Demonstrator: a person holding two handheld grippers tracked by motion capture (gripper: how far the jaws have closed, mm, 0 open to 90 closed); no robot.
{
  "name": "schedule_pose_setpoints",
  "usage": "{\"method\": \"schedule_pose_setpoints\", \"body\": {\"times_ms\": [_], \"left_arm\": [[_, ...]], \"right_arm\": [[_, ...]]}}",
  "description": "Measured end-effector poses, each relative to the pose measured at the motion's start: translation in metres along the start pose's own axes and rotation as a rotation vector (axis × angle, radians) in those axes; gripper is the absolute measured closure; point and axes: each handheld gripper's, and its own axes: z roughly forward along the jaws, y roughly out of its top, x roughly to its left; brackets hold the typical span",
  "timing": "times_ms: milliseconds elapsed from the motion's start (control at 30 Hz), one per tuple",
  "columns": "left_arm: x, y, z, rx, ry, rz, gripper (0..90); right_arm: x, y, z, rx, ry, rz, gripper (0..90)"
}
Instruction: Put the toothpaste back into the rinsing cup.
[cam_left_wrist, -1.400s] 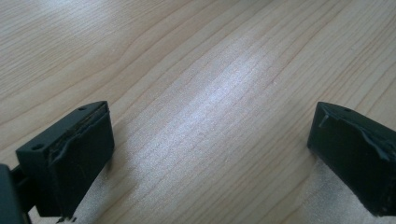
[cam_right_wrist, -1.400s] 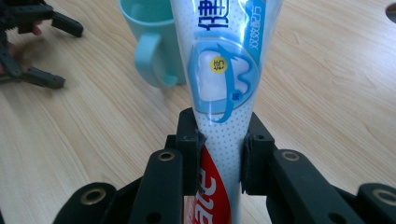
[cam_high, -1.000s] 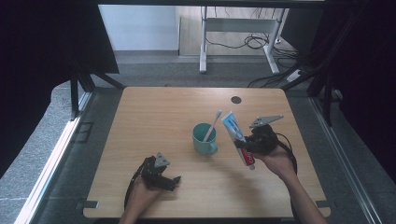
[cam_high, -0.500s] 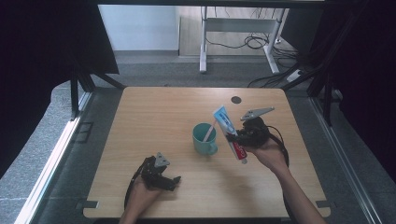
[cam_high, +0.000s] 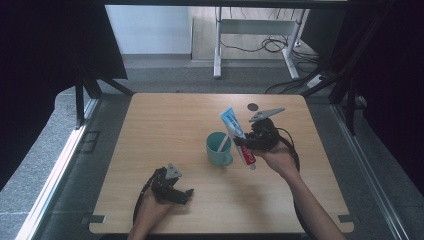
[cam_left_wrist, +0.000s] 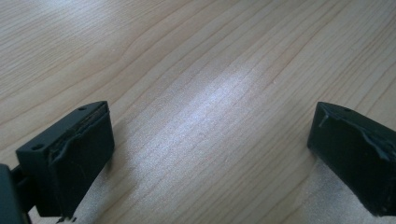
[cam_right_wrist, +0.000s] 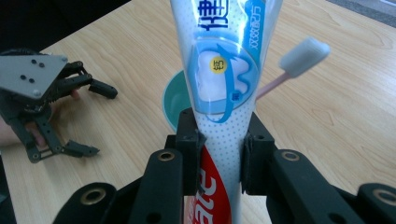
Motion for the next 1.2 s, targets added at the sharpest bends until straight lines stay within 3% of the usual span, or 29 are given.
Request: {"method": "schedule_pose_setpoints", "body": {"times_ms": [1200], "left_arm": [[0.000, 0.000, 0.000, 0.000, -0.002, 0.001, 0.6]], "right_arm": [[0.001, 0.049, 0.031, 0.006, -0.016, 0.000, 73.0]]}}
